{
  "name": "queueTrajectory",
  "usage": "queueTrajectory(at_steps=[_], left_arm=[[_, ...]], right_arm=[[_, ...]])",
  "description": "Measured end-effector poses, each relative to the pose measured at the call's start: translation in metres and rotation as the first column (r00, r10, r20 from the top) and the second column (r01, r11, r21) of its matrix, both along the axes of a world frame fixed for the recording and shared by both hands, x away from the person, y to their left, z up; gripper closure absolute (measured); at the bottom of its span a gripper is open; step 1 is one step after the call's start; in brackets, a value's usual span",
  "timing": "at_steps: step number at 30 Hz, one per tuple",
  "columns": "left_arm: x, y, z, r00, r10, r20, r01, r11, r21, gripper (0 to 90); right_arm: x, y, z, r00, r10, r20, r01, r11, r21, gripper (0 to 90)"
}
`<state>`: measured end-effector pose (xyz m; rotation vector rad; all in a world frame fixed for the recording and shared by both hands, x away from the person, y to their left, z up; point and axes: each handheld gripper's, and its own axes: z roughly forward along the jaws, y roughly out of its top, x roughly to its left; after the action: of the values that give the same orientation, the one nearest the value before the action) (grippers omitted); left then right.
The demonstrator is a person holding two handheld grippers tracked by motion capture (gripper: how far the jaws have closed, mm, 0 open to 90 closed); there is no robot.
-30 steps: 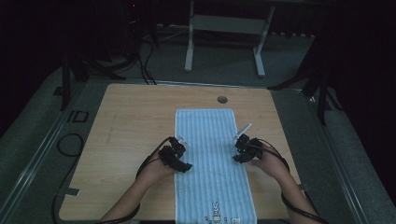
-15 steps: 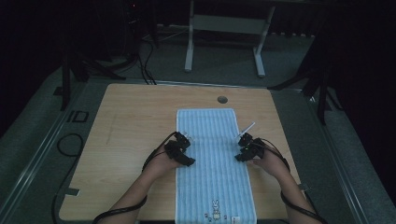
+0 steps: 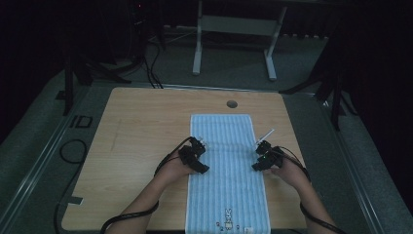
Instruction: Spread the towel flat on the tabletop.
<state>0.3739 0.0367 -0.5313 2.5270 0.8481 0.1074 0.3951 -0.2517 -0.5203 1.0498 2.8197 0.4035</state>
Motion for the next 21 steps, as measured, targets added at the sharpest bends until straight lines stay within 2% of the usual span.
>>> queueTrajectory(at_steps=[3, 5, 6, 7, 8, 10, 12, 15, 18, 20, 21], left_arm=[[-0.003, 0.002, 0.003, 0.9996, -0.01, -0.025, 0.01, 0.9999, 0.007, 35.6], [-0.002, 0.005, 0.009, 0.9997, 0.017, -0.018, -0.018, 0.9993, -0.032, 35.6], [0.0, 0.006, 0.012, 0.9996, 0.029, -0.006, -0.029, 0.9987, -0.041, 35.7], [0.004, 0.007, 0.017, 0.9978, 0.065, 0.014, -0.064, 0.9968, -0.048, 37.2], [0.007, 0.007, 0.021, 0.9951, 0.092, 0.035, -0.09, 0.9948, -0.048, 45.1], [0.014, 0.006, 0.024, 0.9875, 0.133, 0.084, -0.131, 0.9909, -0.03, 57.4], [0.023, 0.004, 0.024, 0.9775, 0.17, 0.124, -0.17, 0.9853, -0.011, 65.2], [0.033, 0.002, 0.02, 0.9676, 0.21, 0.14, -0.214, 0.9768, 0.013, 76.0], [0.041, 0.0, 0.012, 0.9645, 0.231, 0.128, -0.239, 0.9697, 0.05, 82.4], [0.044, 0.0, 0.006, 0.9662, 0.234, 0.109, -0.241, 0.9685, 0.062, 82.5], [0.045, 0.0, 0.004, 0.965, 0.237, 0.112, -0.245, 0.9668, 0.07, 82.5]], right_arm=[[-0.002, 0.004, 0.002, 0.9997, 0.025, 0.002, -0.025, 0.9995, -0.018, 55.5], [-0.002, 0.005, 0.008, 0.9992, 0.025, 0.03, -0.025, 0.9997, -0.006, 60.3], [-0.001, 0.005, 0.013, 0.999, 0.012, 0.044, -0.012, 0.9998, 0.012, 70.9], [0.001, 0.006, 0.016, 0.9984, 0.01, 0.056, -0.011, 0.9998, 0.016, 75.9], [0.003, 0.007, 0.021, 0.9965, -0.003, 0.084, 0.001, 0.9999, 0.015, 81.9], [0.01, 0.009, 0.025, 0.9939, -0.03, 0.106, 0.028, 0.9994, 0.02, 89.6], [0.018, 0.013, 0.028, 0.9896, -0.06, 0.131, 0.058, 0.9981, 0.02, 89.9], [0.03, 0.02, 0.027, 0.983, -0.096, 0.156, 0.095, 0.9954, 0.016, 89.9], [0.04, 0.026, 0.023, 0.9762, -0.128, 0.175, 0.128, 0.9917, 0.013, 89.9], [0.045, 0.031, 0.018, 0.9746, -0.142, 0.173, 0.143, 0.9897, 0.004, 89.9], [0.047, 0.032, 0.015, 0.9743, -0.141, 0.176, 0.145, 0.9895, -0.008, 89.9]])
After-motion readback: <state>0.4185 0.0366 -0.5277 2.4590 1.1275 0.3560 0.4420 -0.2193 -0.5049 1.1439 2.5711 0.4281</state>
